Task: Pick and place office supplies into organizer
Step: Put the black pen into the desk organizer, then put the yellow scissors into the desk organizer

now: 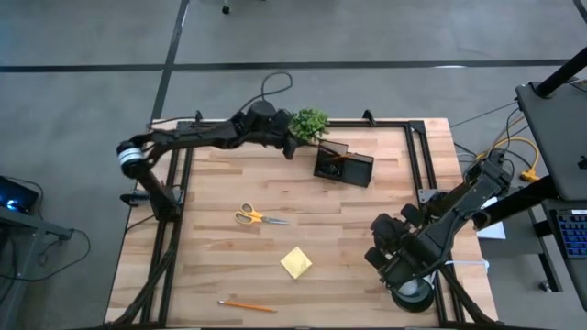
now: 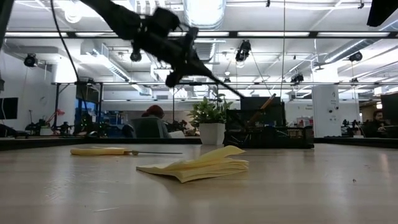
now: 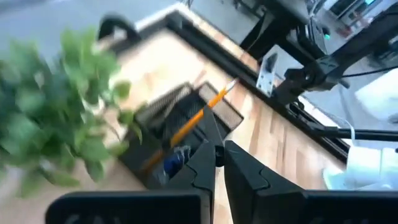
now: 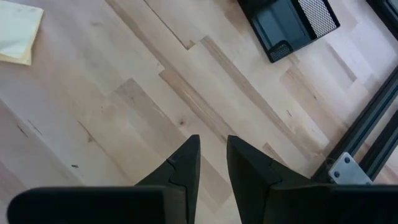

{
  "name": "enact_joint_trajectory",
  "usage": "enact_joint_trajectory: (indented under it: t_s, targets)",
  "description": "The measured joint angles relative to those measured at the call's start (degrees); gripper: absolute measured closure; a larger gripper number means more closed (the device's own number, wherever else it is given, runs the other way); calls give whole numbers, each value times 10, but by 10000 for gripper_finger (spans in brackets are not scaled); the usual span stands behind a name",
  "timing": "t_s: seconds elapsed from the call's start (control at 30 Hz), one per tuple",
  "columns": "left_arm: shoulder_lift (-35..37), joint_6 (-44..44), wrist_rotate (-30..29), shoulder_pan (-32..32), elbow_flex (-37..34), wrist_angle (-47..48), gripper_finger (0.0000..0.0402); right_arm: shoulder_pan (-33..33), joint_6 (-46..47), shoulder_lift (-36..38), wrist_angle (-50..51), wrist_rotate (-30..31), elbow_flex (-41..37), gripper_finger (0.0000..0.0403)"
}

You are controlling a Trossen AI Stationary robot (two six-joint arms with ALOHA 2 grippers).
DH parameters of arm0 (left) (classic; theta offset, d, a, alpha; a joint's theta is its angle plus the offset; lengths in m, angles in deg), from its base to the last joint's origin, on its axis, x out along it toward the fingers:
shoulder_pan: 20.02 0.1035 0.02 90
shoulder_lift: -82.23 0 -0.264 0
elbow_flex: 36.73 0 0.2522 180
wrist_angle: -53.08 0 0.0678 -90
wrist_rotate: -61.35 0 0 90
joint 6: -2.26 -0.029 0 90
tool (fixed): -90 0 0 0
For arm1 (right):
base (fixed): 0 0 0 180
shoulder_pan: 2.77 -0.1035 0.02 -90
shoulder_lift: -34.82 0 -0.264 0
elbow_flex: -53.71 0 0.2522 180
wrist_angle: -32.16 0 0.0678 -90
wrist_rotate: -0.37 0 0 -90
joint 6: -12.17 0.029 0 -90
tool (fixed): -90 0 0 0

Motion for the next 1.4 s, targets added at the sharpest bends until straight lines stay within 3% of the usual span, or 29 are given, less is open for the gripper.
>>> enact_joint_trajectory:
  t_s: [0.23, 0.4, 0.7, 1.0, 1.23, 1.4]
  targets:
    - [35, -148, -89, -17, 76, 100, 400, 2, -12, 0, 0, -1, -2, 335]
    - [-11, -248, -117, -26, 158, 203, 400, 5, -15, 0, 0, -1, -2, 335]
    - [-114, -302, -112, -47, 266, 283, 400, 5, -14, 1, 0, -2, -3, 335]
    - [-173, -303, -116, -54, 290, 273, 397, 5, -14, 1, 0, -2, -3, 335]
    - [-197, -299, -123, -64, 292, 231, 325, 5, -30, 1, 0, -2, -3, 335]
    - [-204, -298, -189, -76, 291, 258, 261, 7, -38, 1, 0, -2, -3, 335]
